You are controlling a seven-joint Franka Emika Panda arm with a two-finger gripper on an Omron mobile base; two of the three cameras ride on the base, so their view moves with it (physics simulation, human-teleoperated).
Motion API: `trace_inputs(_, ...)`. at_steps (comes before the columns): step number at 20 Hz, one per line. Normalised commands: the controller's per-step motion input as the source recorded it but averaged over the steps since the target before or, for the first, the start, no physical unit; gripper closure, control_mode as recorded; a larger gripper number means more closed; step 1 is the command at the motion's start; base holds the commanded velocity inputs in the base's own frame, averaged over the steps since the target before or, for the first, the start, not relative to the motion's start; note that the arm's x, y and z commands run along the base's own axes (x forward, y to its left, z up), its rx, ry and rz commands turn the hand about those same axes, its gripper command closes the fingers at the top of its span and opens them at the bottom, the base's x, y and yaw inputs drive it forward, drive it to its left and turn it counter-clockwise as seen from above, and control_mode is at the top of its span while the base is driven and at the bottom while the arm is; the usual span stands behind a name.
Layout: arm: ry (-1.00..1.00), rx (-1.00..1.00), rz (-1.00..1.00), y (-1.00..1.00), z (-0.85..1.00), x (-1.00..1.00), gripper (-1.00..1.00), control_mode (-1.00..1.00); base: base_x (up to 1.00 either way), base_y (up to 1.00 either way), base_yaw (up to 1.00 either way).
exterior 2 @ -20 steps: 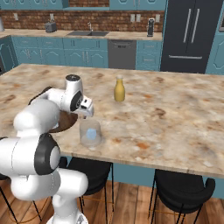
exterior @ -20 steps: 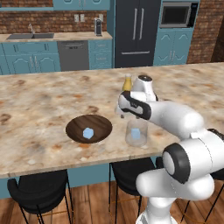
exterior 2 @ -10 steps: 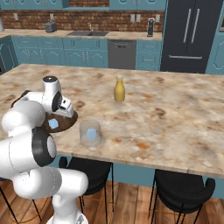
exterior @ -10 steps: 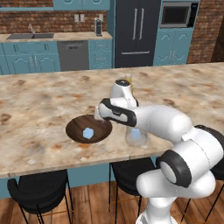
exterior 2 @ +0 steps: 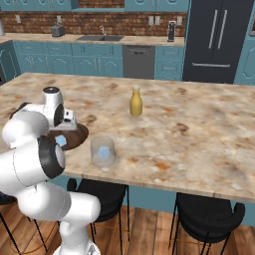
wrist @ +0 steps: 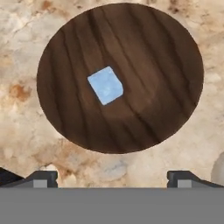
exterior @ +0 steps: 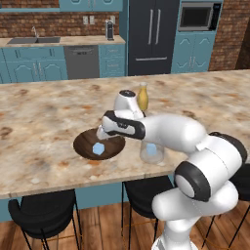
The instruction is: There are two ice cubes in the ice bowl. Place both ice cubes in the glass cup.
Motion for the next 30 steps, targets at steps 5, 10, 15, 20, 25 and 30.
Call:
trace_inputs(5,0.00,-0.08,0.12,0.36,-0.25,0.29,-1.00,-1.00,0.00,0.00,0.00)
trace_inputs(10,0.01,-0.06,0.08,0.14,-0.26,0.24,-1.00,-1.00,0.00,0.00,0.00)
trace_inputs(15,0.01,-0.05,0.02,0.12,-0.31,0.23,-1.00,-1.00,0.00,0.00,0.00)
trace_inputs(20,0.01,-0.05,0.00,0.15,-0.33,0.25,-1.00,-1.00,0.00,0.00,0.00)
trace_inputs(25,0.00,-0.01,0.00,0.15,-0.27,0.38,-1.00,-1.00,0.00,0.00,0.00)
trace_inputs(30,0.00,0.00,0.00,0.02,-0.21,0.36,-1.00,-1.00,0.00,0.00,0.00)
